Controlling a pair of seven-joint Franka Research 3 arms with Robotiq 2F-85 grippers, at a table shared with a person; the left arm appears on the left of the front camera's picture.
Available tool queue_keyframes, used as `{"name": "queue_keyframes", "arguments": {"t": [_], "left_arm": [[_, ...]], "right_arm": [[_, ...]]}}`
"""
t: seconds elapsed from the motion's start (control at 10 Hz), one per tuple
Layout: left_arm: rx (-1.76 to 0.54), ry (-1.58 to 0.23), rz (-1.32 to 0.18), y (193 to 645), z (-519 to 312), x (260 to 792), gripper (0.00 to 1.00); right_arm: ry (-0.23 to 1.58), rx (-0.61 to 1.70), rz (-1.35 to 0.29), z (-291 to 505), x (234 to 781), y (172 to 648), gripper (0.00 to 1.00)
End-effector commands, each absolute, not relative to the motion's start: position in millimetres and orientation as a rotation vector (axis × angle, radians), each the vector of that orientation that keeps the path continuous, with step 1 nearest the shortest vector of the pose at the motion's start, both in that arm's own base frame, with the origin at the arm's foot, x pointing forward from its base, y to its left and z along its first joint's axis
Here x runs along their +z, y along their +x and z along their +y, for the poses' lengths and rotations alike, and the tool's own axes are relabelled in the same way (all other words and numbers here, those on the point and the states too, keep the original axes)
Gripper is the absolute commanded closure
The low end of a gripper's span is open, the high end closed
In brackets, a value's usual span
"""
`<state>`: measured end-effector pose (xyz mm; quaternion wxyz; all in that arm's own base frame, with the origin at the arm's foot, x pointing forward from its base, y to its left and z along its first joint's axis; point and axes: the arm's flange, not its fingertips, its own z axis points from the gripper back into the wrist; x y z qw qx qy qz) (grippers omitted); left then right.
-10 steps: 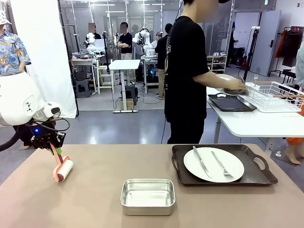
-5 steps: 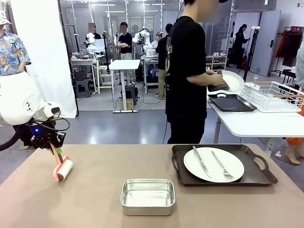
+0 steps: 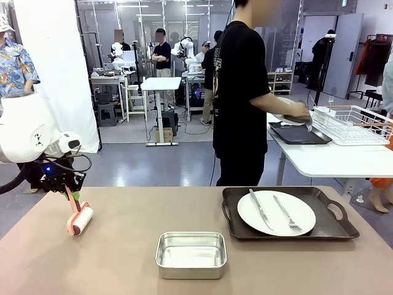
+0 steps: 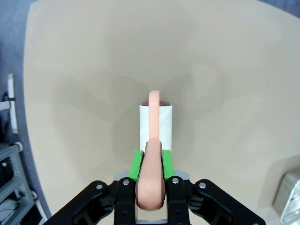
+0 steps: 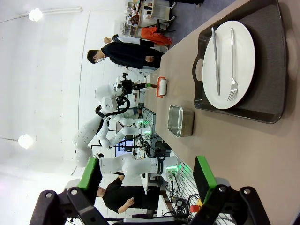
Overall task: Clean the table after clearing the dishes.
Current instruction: When the left (or right) Handle tray is removed, use the left hand (or right hand) to clean the left (or right) side of the table with the Lint Roller.
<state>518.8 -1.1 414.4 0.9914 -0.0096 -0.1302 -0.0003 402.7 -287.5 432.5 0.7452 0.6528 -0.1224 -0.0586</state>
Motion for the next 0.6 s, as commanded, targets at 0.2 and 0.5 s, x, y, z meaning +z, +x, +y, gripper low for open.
{"name": "queue_keyframes", "arguments": {"t": [0.2,0.5], "left_arm": [[-0.001,0.210,-0.336,510,5,396,0.79],[0.057,0.323,-0.349,513,13,381,0.79]], "right_arm": [[1.430,-0.123,-0.273,-287,436,401,0.00],[1.430,-0.123,-0.273,-287,436,401,0.00]]}}
